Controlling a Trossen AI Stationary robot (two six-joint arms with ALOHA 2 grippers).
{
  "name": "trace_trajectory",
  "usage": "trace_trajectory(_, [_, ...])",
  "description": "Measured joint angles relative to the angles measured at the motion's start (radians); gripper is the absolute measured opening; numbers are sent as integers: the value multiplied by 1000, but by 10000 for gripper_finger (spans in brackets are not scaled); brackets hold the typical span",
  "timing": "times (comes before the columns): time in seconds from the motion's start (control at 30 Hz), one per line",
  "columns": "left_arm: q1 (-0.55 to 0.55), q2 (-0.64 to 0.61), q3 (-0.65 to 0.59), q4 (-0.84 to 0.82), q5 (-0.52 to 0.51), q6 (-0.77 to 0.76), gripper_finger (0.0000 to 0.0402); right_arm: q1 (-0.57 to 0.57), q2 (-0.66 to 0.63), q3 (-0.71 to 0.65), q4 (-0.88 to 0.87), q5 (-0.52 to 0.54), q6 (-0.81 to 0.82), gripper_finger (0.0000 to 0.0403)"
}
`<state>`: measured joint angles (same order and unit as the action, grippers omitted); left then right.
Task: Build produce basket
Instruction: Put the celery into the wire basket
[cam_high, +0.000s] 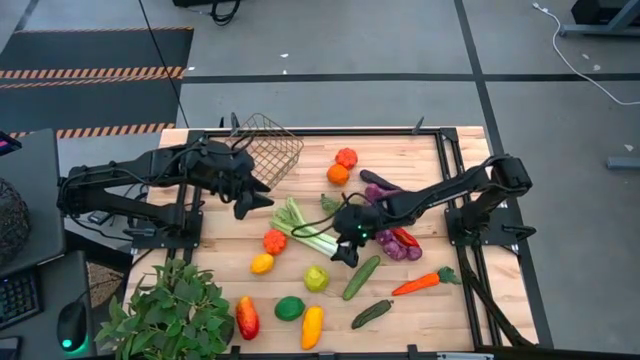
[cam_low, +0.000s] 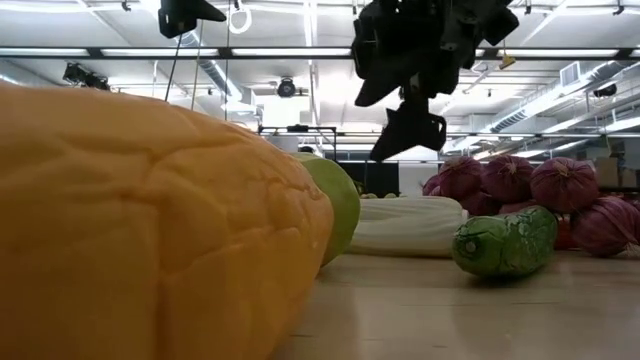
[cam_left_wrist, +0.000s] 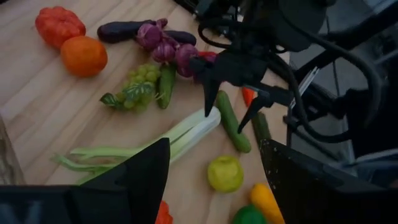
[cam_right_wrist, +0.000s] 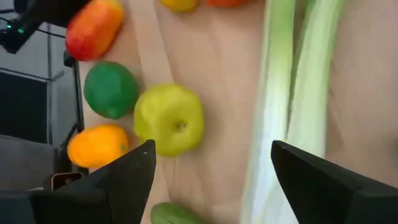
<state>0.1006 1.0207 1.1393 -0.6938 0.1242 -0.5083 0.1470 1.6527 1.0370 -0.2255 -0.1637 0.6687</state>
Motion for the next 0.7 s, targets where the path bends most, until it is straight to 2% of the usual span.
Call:
trace_trajectory(0.33, [3,28,0,-62,0,16,258,30,58,1,-22,132,11,322])
trace_trajectory(0.5, [3,29,0,-129,-10,-32,256,46,64,1,-59,162,-86,322])
trace_trajectory(0.7, [1,29,0,-143,-86,-127,254,56,91,0,-72,228,-230,322])
